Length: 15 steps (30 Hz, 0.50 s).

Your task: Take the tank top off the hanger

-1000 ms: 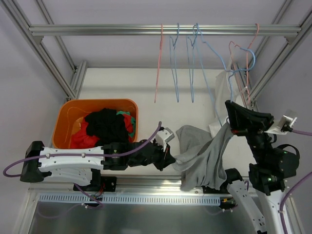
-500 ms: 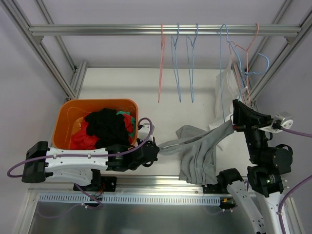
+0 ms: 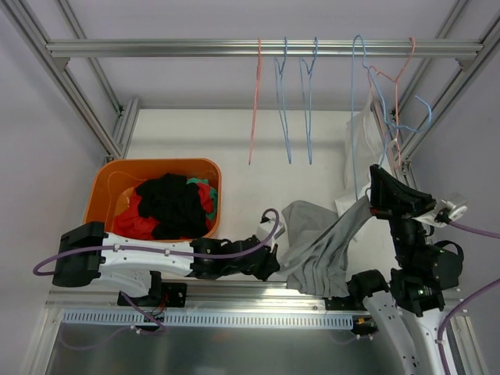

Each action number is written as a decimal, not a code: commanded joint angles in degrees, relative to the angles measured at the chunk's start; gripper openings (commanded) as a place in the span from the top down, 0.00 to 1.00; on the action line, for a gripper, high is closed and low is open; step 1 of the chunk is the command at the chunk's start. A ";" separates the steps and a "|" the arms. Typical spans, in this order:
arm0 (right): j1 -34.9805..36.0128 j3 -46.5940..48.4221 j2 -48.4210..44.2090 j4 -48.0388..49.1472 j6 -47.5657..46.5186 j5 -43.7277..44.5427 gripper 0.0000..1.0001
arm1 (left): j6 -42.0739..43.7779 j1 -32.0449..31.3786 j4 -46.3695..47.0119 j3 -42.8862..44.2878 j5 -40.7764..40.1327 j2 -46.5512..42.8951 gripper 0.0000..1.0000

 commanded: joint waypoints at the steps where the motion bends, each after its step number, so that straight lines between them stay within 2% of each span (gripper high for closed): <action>1: -0.06 -8.09 2.97 16.17 -1.14 -4.37 1.00 | 6.11 -1.52 12.25 -1.02 12.91 0.18 1.00; 2: -0.06 -9.88 3.32 19.16 -0.69 -4.99 1.00 | 5.59 -1.52 12.87 -1.72 12.05 0.18 1.00; 4: -0.06 -11.12 3.07 20.42 -0.86 -4.47 1.00 | 1.55 -1.52 7.98 -1.37 3.11 -0.08 1.00; 8: 0.03 -7.45 0.43 13.76 -2.18 -3.06 1.00 | -11.00 -1.35 -11.88 1.88 -16.11 0.27 1.00; 10: -0.06 -5.95 -1.41 7.86 -2.45 -1.93 1.00 | -17.33 -0.91 -16.64 1.36 -19.68 -0.25 1.00; 14: -0.06 -4.45 -4.93 -1.18 -4.38 0.62 1.00 | -22.81 0.58 -19.64 -1.19 -21.89 -1.14 1.00; 15: 0.03 -1.23 -5.02 -9.73 -4.73 0.46 1.00 | -23.16 0.67 -19.99 -1.20 -22.23 -1.31 1.00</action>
